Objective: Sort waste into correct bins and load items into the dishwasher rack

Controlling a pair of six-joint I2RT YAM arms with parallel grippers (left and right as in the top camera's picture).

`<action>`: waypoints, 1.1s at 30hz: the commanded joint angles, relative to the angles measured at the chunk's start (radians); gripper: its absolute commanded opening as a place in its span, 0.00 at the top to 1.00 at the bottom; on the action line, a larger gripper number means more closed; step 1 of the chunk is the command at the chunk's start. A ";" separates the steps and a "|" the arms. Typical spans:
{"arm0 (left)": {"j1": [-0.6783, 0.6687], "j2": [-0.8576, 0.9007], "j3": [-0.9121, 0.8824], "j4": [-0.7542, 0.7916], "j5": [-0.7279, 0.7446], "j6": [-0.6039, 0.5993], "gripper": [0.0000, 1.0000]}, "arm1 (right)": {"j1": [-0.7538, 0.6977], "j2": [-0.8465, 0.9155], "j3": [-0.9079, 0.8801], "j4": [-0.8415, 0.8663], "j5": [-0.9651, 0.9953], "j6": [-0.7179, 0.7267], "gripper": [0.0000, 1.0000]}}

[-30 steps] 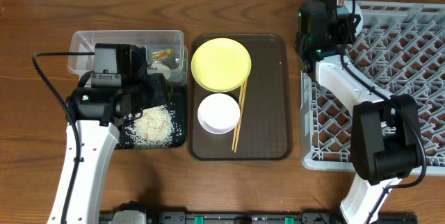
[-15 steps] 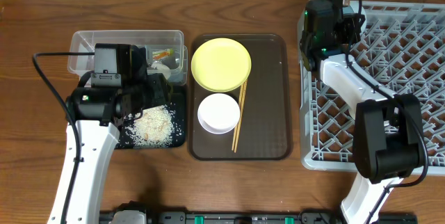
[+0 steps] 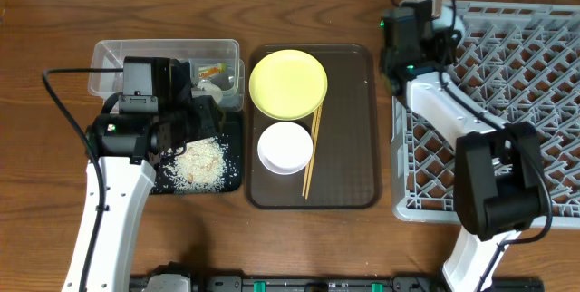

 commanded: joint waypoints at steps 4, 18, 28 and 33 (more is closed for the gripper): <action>0.003 0.000 0.001 -0.009 -0.009 0.012 0.60 | 0.053 0.021 0.000 -0.132 -0.055 0.172 0.89; 0.003 0.000 0.001 -0.031 -0.048 0.013 0.56 | 0.100 -0.193 0.000 -0.378 -0.406 0.182 0.48; 0.003 0.000 0.001 -0.120 -0.288 -0.037 0.55 | 0.149 -0.319 0.000 -0.513 -1.334 0.342 0.42; 0.016 0.000 0.001 -0.194 -0.510 -0.205 0.51 | 0.224 -0.272 0.000 -0.609 -1.375 0.366 0.41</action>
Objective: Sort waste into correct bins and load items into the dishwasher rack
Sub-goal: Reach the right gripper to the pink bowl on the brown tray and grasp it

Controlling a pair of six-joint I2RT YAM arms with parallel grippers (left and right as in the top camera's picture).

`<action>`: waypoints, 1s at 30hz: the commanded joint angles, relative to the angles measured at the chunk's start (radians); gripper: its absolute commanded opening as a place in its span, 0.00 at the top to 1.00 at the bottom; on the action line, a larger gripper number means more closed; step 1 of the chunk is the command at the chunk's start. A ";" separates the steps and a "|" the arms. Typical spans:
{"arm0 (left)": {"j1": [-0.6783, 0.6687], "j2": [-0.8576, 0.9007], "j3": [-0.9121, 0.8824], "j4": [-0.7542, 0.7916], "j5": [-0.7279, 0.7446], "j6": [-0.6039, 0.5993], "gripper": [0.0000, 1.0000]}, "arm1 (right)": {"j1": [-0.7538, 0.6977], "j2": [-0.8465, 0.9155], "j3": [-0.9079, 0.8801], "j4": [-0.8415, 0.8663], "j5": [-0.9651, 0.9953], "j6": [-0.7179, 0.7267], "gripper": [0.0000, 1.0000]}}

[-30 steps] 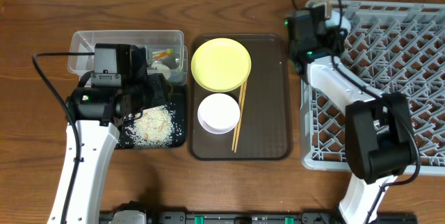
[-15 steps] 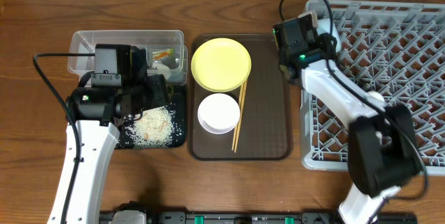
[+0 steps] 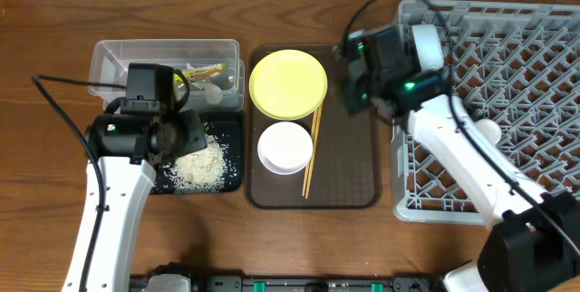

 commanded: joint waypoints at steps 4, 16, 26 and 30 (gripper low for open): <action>0.033 0.000 0.001 -0.014 -0.179 -0.104 0.48 | 0.108 0.086 0.003 -0.071 -0.144 0.047 0.44; 0.036 0.000 0.001 -0.015 -0.178 -0.104 0.47 | 0.214 0.303 0.003 -0.090 0.002 0.225 0.77; 0.036 0.000 0.001 -0.014 -0.164 -0.104 0.47 | 0.131 0.160 0.015 -0.085 0.167 0.263 0.99; 0.036 0.000 0.001 -0.014 -0.164 -0.104 0.47 | 0.032 0.005 0.020 -0.078 0.319 0.247 0.99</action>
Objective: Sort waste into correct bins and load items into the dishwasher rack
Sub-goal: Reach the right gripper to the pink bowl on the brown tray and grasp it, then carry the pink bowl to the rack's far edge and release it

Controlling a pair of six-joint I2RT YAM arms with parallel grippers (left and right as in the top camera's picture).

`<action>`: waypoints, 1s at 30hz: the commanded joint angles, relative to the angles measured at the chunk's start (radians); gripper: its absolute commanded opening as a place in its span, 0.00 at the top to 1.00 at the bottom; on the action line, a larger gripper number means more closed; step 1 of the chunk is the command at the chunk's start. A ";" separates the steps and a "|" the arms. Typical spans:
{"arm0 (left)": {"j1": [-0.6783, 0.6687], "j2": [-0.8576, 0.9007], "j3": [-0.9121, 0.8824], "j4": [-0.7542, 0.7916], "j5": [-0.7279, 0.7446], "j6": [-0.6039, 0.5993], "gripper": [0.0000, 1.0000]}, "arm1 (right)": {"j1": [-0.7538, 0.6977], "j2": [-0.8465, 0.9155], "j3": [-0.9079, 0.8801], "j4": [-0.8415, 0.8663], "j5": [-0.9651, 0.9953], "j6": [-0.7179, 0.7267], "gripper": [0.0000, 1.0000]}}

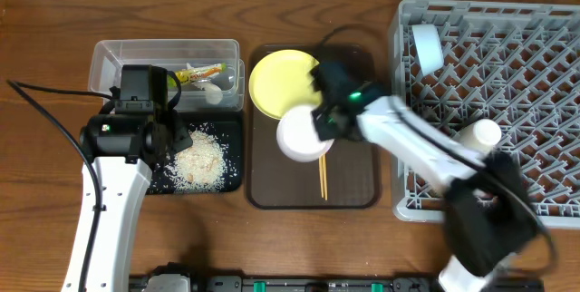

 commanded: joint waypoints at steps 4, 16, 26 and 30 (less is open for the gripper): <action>0.005 0.000 0.001 0.001 -0.008 -0.013 0.47 | -0.171 -0.247 0.020 0.052 0.341 -0.096 0.99; 0.006 0.000 0.001 0.009 -0.008 -0.013 0.46 | -0.452 -0.234 0.020 0.411 0.954 -0.587 0.99; 0.005 0.000 0.001 0.009 -0.004 -0.013 0.46 | -0.542 0.006 0.020 0.858 1.136 -0.900 0.99; 0.005 0.000 0.001 0.008 -0.004 -0.013 0.46 | -0.546 0.086 0.020 0.947 1.135 -0.930 0.99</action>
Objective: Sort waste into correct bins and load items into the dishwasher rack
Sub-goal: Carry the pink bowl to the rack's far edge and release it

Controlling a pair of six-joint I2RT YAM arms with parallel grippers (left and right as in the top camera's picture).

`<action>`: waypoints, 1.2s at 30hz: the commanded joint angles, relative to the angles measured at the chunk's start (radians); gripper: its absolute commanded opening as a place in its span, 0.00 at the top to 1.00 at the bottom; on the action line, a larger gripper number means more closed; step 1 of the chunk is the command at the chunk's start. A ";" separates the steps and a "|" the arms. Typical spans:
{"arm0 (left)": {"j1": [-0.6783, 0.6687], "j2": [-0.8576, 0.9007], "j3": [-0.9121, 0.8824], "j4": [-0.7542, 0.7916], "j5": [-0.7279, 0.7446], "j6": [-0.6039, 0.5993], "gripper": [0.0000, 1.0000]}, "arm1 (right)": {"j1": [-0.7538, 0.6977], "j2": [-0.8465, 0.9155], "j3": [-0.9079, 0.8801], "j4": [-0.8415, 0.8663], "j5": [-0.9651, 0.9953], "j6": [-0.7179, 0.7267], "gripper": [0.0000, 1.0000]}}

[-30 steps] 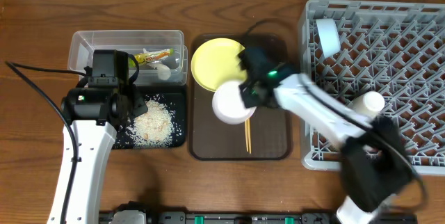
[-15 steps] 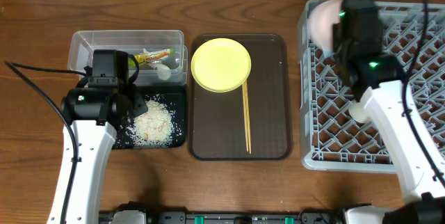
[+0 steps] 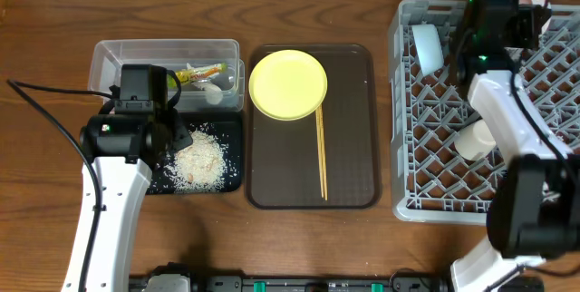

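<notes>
A yellow plate (image 3: 287, 83) lies at the back of the brown tray (image 3: 353, 165), with a pair of chopsticks (image 3: 320, 151) lying straight along the tray beside it. The white bowl does not show on the tray. My right gripper (image 3: 497, 20) hangs over the back left part of the grey dishwasher rack (image 3: 544, 102); its fingers are hidden under the wrist. My left gripper (image 3: 170, 133) hovers over the black tray (image 3: 231, 179) of spilled rice (image 3: 201, 160), its fingers hidden too.
A clear bin (image 3: 109, 61) with wrappers stands behind the black tray. In the rack a white cup (image 3: 428, 47) stands at the back left and another white cup (image 3: 473, 138) lies further forward. Wooden table surrounds everything.
My right arm has gone from over the brown tray, where it had the white bowl, to the rack's back left corner. The bowl is gone from the tray. The chopsticks now lie straight.
My right gripper was at the rack's back left corner, then over the tray's right side, then at the white bowl, shifted on the tray, and is now back over the rack. My left gripper has stayed over the rice tray, shifting slightly left.
</notes>
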 commanded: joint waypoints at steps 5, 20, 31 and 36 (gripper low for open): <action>0.005 0.000 0.002 -0.005 -0.005 -0.013 0.46 | -0.006 0.111 0.007 0.064 0.051 -0.076 0.99; 0.005 0.000 0.002 -0.005 -0.005 -0.013 0.46 | 0.032 0.203 0.007 0.058 0.039 0.003 0.99; 0.005 0.000 0.002 -0.005 0.021 -0.013 0.46 | 0.100 0.196 0.007 -0.200 -0.001 0.336 0.99; 0.005 0.000 0.002 -0.004 0.021 -0.013 0.46 | 0.114 0.124 0.007 -0.384 -0.109 0.498 0.88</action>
